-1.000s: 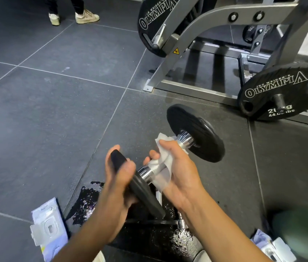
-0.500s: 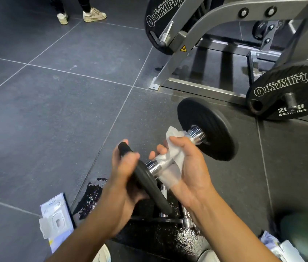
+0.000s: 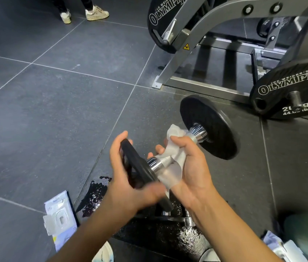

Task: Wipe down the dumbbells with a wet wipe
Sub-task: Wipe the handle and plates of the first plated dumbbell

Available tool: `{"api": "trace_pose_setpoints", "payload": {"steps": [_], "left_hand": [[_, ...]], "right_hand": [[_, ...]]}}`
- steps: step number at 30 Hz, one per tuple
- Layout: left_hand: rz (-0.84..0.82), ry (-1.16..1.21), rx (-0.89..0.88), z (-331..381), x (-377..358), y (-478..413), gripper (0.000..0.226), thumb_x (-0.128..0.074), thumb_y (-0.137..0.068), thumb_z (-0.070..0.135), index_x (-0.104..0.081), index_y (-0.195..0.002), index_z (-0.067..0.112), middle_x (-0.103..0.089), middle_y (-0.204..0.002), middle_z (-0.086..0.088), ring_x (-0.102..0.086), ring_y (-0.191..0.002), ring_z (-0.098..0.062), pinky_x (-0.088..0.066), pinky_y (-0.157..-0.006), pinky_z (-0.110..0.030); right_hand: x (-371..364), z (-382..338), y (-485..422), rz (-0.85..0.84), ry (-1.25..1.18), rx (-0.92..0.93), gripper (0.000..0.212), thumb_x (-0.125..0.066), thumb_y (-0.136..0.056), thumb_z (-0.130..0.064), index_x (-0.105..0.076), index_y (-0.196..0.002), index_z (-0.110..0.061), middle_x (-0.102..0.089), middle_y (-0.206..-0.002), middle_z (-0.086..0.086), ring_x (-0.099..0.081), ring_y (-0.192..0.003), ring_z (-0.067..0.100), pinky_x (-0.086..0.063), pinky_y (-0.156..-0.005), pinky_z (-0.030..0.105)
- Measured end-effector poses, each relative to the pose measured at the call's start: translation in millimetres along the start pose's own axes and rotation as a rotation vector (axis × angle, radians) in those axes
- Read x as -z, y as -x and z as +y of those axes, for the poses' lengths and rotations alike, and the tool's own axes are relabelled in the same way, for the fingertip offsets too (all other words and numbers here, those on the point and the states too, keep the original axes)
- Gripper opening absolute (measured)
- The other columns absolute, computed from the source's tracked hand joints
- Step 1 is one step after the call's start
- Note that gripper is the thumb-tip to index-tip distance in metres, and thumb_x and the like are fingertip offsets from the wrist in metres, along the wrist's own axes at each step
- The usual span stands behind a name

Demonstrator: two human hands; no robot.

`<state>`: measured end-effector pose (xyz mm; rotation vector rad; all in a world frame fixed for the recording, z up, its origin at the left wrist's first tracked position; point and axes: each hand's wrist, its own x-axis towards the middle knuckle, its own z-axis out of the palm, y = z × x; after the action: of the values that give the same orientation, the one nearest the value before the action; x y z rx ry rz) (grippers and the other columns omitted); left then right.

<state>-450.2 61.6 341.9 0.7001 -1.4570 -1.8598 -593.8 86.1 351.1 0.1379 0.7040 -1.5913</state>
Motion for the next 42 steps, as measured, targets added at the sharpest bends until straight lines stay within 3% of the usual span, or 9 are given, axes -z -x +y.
{"api": "trace_pose_setpoints", "payload": {"steps": [4, 10, 15, 19, 24, 29, 32, 39, 42], "left_hand": [[0.180, -0.112, -0.207, -7, 13, -5, 0.105, -0.074, -0.068, 0.084, -0.030, -0.152, 0.038, -0.026, -0.170, -0.007, -0.028, -0.159, -0.021, -0.041, -0.118, -0.052], [0.136, 0.581, 0.600, 5, 7, -8, 0.076, -0.060, -0.072, 0.082, -0.068, -0.124, 0.027, -0.075, -0.127, -0.009, -0.079, -0.102, -0.028, -0.061, -0.063, -0.059], [0.080, 0.102, 0.035, 5, 6, -4, 0.102, -0.089, -0.058, 0.043, -0.038, -0.145, 0.034, -0.054, -0.155, 0.000, -0.057, -0.138, -0.011, -0.055, -0.102, -0.032], [0.219, -0.026, -0.111, 10, 10, -13, 0.126, -0.075, -0.052, 0.093, -0.034, -0.153, 0.030, -0.030, -0.170, -0.010, -0.027, -0.160, -0.029, -0.031, -0.126, -0.046], [0.103, 0.467, 0.458, 7, 4, -3, 0.050, -0.060, -0.073, 0.082, -0.085, -0.086, 0.040, -0.081, -0.113, 0.000, -0.079, -0.101, -0.017, -0.065, -0.062, -0.039], [-0.037, -0.157, -0.123, 6, 11, -4, 0.113, -0.099, -0.046, 0.039, -0.038, -0.141, 0.045, -0.058, -0.144, 0.018, -0.063, -0.131, -0.006, -0.060, -0.092, -0.032], [-0.046, -0.615, -0.486, -4, 25, -4, 0.114, -0.093, -0.061, 0.065, -0.030, -0.150, 0.032, -0.019, -0.168, -0.018, -0.021, -0.161, -0.034, -0.031, -0.126, -0.043], [0.092, 0.518, 0.600, 9, 5, -1, 0.059, -0.063, -0.072, 0.081, -0.081, -0.096, 0.030, -0.076, -0.128, -0.010, -0.078, -0.107, -0.029, -0.058, -0.081, -0.070], [0.086, 0.468, 0.358, 4, -3, 6, 0.082, -0.093, -0.060, 0.058, -0.065, -0.134, 0.035, -0.069, -0.138, -0.010, -0.075, -0.115, -0.027, -0.062, -0.078, -0.061]], "right_hand": [[-3, -2, 4, 0.038, -0.036, -0.033, 0.014, -0.068, -0.081, -0.018, -0.056, -0.085, -0.013, -0.057, -0.073, 0.009, -0.059, -0.074, 0.028, -0.046, -0.096, 0.043], [-2, 3, 1, 0.022, -0.077, -0.036, 0.019, -0.069, -0.076, -0.015, -0.055, -0.087, -0.012, -0.055, -0.072, 0.009, -0.056, -0.069, 0.026, -0.048, -0.092, 0.039], [-7, 2, 7, 0.008, -0.072, -0.036, 0.010, -0.063, -0.083, -0.016, -0.055, -0.081, -0.010, -0.054, -0.066, 0.008, -0.061, -0.058, 0.025, -0.048, -0.086, 0.040], [-5, 3, 5, 0.011, -0.108, -0.054, 0.014, -0.067, -0.078, -0.018, -0.056, -0.081, -0.010, -0.051, -0.070, 0.008, -0.057, -0.061, 0.021, -0.045, -0.096, 0.040], [-6, 4, 5, 0.017, -0.086, -0.050, 0.018, -0.068, -0.076, -0.017, -0.053, -0.084, -0.011, -0.052, -0.071, 0.008, -0.057, -0.063, 0.025, -0.047, -0.092, 0.040], [0, 2, 3, -0.024, -0.099, -0.054, 0.016, -0.068, -0.079, -0.017, -0.053, -0.082, -0.012, -0.047, -0.072, 0.007, -0.053, -0.066, 0.020, -0.045, -0.095, 0.038], [0, 0, 5, -0.021, -0.079, -0.071, 0.021, -0.068, -0.078, -0.020, -0.053, -0.091, -0.012, -0.050, -0.075, 0.008, -0.053, -0.070, 0.024, -0.047, -0.089, 0.039], [-3, 3, 3, 0.075, -0.063, -0.055, 0.032, -0.071, -0.067, -0.018, -0.054, -0.092, -0.009, -0.052, -0.075, 0.012, -0.050, -0.076, 0.027, -0.041, -0.096, 0.040], [1, 2, 0, 0.023, -0.044, -0.061, 0.035, -0.074, -0.065, -0.019, -0.052, -0.091, -0.011, -0.051, -0.075, 0.010, -0.051, -0.075, 0.027, -0.046, -0.084, 0.039]]}}
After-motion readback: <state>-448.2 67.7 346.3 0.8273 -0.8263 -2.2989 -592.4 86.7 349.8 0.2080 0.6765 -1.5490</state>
